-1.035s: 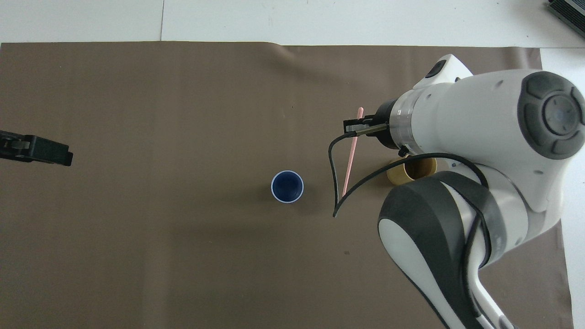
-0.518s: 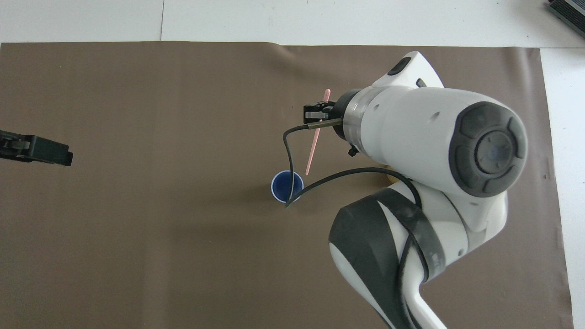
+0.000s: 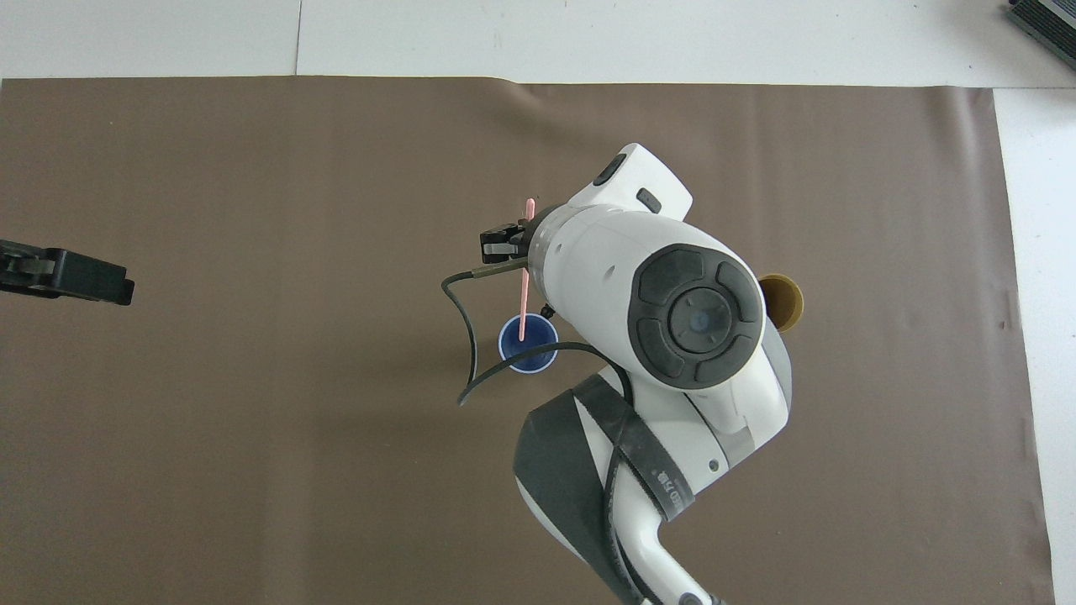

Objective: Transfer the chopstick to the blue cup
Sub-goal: 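Move the stick over the blue cup and lower it inside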

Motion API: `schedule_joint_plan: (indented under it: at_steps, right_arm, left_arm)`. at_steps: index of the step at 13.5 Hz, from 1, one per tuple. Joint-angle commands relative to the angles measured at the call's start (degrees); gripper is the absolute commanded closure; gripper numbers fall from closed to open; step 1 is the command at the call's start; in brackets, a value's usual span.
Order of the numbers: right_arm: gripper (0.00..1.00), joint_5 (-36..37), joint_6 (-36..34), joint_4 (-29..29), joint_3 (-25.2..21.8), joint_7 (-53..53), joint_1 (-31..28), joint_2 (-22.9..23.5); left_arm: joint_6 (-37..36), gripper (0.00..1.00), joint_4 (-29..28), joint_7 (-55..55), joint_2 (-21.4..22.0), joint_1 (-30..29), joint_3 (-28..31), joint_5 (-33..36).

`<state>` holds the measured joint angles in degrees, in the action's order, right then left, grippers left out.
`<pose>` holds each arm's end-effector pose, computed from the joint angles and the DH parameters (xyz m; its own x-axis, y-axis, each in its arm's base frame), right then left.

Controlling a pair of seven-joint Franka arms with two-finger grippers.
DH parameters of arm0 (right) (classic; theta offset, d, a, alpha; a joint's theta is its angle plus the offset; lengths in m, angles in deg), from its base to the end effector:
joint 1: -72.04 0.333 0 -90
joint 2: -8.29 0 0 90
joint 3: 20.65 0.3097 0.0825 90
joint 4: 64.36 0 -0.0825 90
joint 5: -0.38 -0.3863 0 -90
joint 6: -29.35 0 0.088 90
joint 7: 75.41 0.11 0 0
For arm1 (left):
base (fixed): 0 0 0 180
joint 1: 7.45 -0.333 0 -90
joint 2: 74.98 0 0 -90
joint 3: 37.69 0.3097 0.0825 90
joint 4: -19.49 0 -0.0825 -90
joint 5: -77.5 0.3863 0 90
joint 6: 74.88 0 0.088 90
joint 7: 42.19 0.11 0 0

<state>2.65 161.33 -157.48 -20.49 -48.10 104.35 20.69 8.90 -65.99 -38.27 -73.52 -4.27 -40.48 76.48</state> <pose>0.5651 0.3583 0.5346 0.9087 0.0624 0.4127 0.1445 -0.9746 -0.1708 0.5346 -0.0584 0.6566 0.9848 -0.1736 -0.0031 -0.1736 -0.9847 0.0167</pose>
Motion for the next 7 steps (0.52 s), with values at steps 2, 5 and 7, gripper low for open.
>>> schedule_joint_plan:
  at_steps: [2,5,7]
  right_arm:
    - [1.00,2.9,1.2,-2.5,0.4,-0.1,-0.1,0.0]
    - [1.00,3.1,1.0,-4.9,0.4,-0.3,1.0,-0.5]
    - [0.99,3.0,0.9,-5.9,0.5,-0.3,1.1,-1.1]
  left_arm:
    - [-0.4,0.00,0.3,0.1,0.4,-0.8,-0.6,0.6]
    - [-0.4,0.00,0.3,0.1,0.4,-0.8,-0.6,0.5]
    - [-0.4,0.00,0.2,0.1,0.4,-0.8,-0.6,0.5]
